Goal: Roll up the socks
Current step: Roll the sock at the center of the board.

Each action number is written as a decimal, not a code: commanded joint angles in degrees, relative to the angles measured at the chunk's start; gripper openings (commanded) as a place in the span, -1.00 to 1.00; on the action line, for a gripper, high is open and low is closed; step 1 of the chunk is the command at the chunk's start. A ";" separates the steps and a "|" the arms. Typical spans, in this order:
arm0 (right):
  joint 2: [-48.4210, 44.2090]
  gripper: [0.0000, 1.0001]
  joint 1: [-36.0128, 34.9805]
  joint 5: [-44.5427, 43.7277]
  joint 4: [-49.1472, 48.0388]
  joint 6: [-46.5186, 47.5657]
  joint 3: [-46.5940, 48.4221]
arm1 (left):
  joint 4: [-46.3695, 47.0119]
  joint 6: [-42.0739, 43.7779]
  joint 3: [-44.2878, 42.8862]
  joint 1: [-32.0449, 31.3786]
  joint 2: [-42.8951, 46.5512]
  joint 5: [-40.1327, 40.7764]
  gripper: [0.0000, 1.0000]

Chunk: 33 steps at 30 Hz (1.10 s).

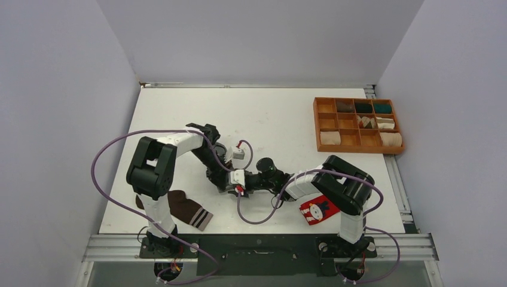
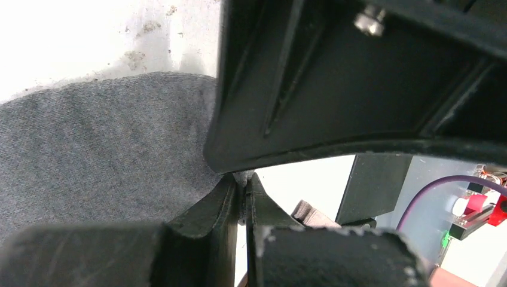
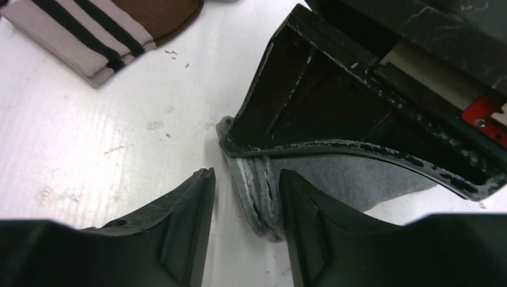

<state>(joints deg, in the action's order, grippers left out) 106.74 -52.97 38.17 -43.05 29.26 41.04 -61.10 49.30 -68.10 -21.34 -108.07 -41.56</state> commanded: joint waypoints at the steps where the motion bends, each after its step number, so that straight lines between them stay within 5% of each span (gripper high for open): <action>1: 1.36 -0.28 -0.79 1.30 -1.17 -1.32 2.21 | -1.80 1.65 -1.30 -0.45 -1.06 -3.19 -1.00; 5: 0.58 -0.73 -0.84 0.70 5.13 -1.84 3.64 | -1.83 1.61 -1.44 -0.18 -0.91 -3.13 -1.00; 8: -0.76 -0.89 -0.83 -0.92 9.74 -2.03 3.69 | -3.10 3.63 -1.65 1.09 0.78 -5.55 -0.89; 9: -1.28 -0.89 -0.90 -1.39 10.69 -2.40 3.49 | -3.03 3.90 -1.65 1.62 1.58 -6.10 -0.79; 12: -2.41 -0.90 -0.91 -1.30 13.68 -5.89 3.78 | -1.97 4.00 -1.16 3.71 4.30 -7.61 -0.06; 15: -2.88 -0.89 -0.88 -0.97 19.03 -12.32 5.61 | -2.72 5.46 -1.10 8.09 7.81 -10.13 0.22; 26: 1.02 -0.89 -0.70 2.84 36.97 -39.01 17.85 | 2.13 3.22 7.25 12.78 21.80 -6.10 0.23; 33: 8.02 -0.89 3.47 5.87 32.74 -60.46 19.79 | 10.27 -1.49 14.28 7.38 26.41 0.83 0.19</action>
<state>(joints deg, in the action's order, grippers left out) 111.77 -52.56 41.91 -9.72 -15.44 58.94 -57.60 50.52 -57.34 -9.02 -84.93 -46.24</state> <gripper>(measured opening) 0.090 0.601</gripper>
